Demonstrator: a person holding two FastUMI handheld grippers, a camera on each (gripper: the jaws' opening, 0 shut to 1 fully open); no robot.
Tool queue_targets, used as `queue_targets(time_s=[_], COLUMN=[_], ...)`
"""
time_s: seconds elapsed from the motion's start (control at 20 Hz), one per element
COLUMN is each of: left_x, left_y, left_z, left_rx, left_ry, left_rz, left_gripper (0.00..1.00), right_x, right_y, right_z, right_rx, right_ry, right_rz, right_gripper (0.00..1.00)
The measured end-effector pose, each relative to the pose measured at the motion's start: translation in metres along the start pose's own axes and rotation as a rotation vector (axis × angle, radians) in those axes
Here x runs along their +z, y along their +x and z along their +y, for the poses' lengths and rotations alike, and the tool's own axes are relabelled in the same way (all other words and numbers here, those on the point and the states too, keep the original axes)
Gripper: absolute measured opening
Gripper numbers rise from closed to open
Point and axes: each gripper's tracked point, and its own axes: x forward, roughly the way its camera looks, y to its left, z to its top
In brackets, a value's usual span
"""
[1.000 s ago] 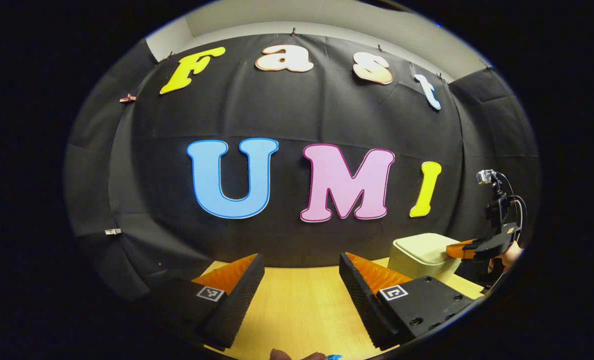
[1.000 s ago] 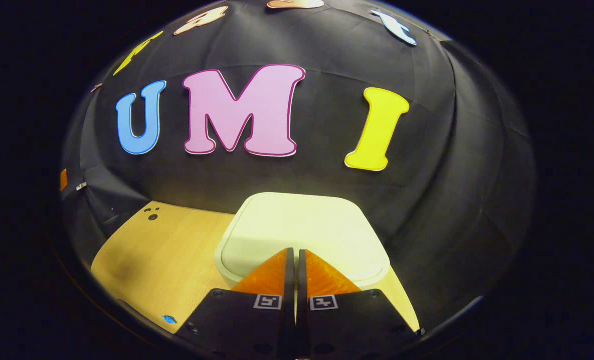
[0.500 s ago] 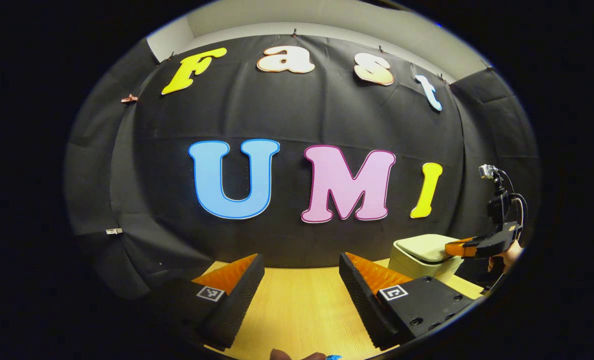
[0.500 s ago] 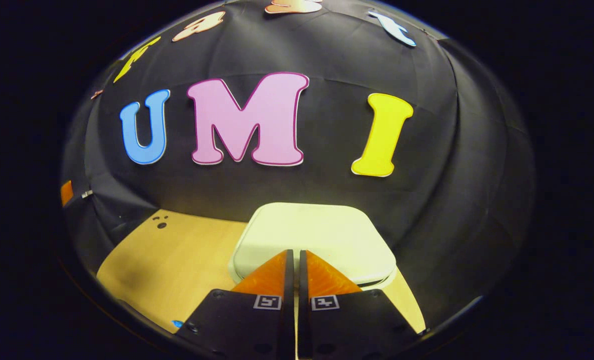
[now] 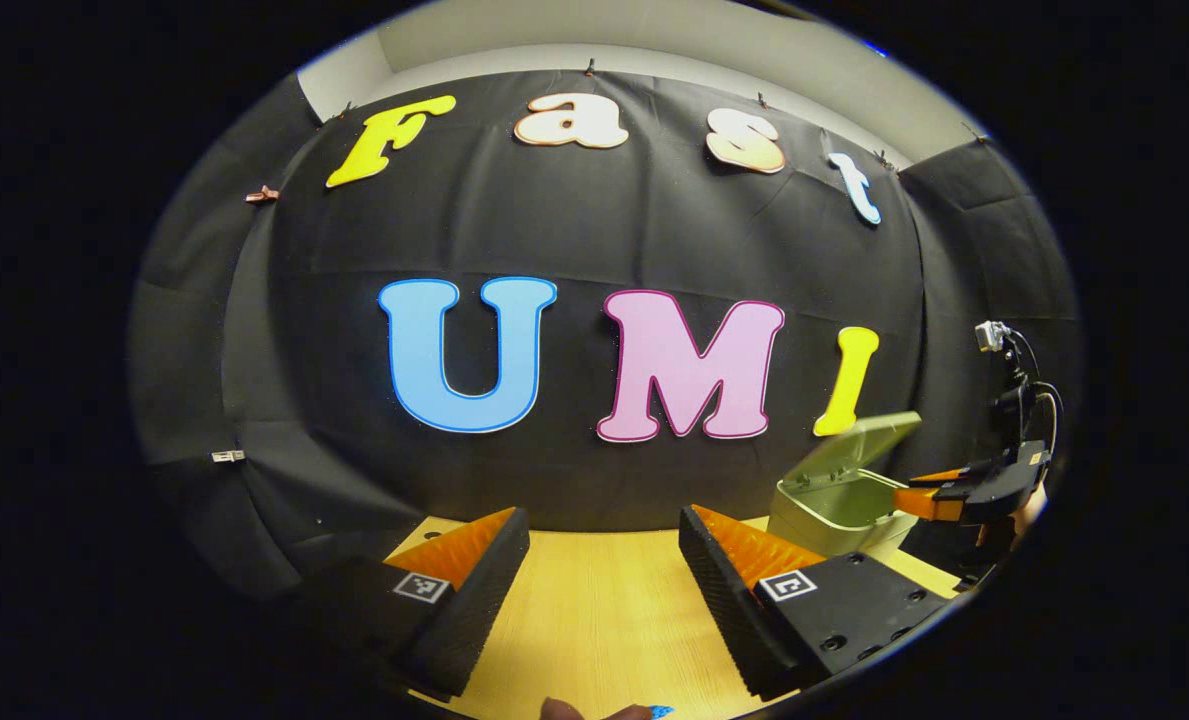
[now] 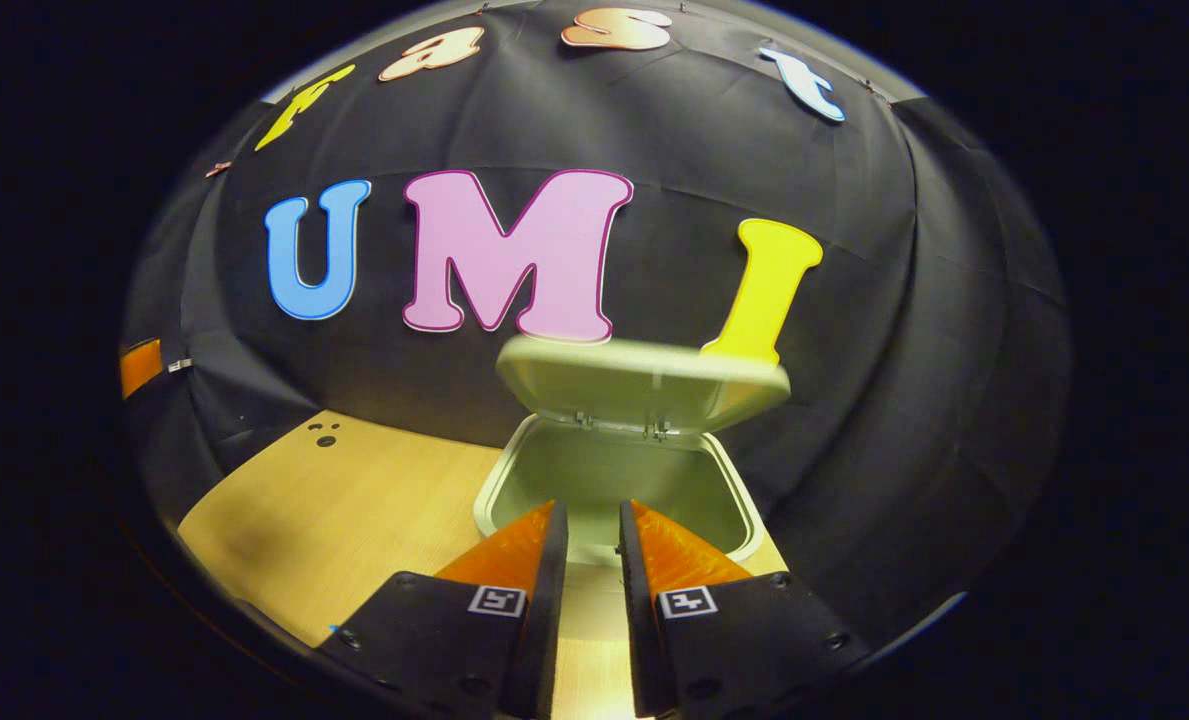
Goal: Press the lid of the desktop garbage bin to open it, pick up the crumpled paper on the desktop and throw it into the bin, then pick up the pop can on the desktop and drop it into the bin, and finally close the garbage bin lid.
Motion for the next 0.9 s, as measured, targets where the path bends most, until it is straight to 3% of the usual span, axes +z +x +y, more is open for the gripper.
queue_targets(time_s=[0.25, 0.35, 0.45, 0.9], left_x=[-0.013, -0.027, -0.052, -0.208], left_y=[-0.01, -0.011, -0.012, -0.035], left_z=[-0.013, -0.018, -0.025, -0.053], left_rx=[-0.042, -0.06, -0.091, -0.22], left_ry=[-0.008, -0.009, 0.0, 0.063], left_rz=[0.027, 0.057, 0.114, 0.461], left_gripper=[0.96, 0.96, 0.96, 0.95], right_x=[-0.002, -0.003, -0.005, -0.019], right_y=[-0.029, -0.043, -0.055, -0.091], right_z=[0.011, 0.018, 0.023, 0.031], right_rx=[0.031, 0.052, 0.062, 0.083], right_ry=[-0.004, 0.01, 0.019, 0.01], right_rz=[-0.012, -0.016, -0.015, 0.008], right_gripper=[0.53, 0.65, 0.71, 0.72])
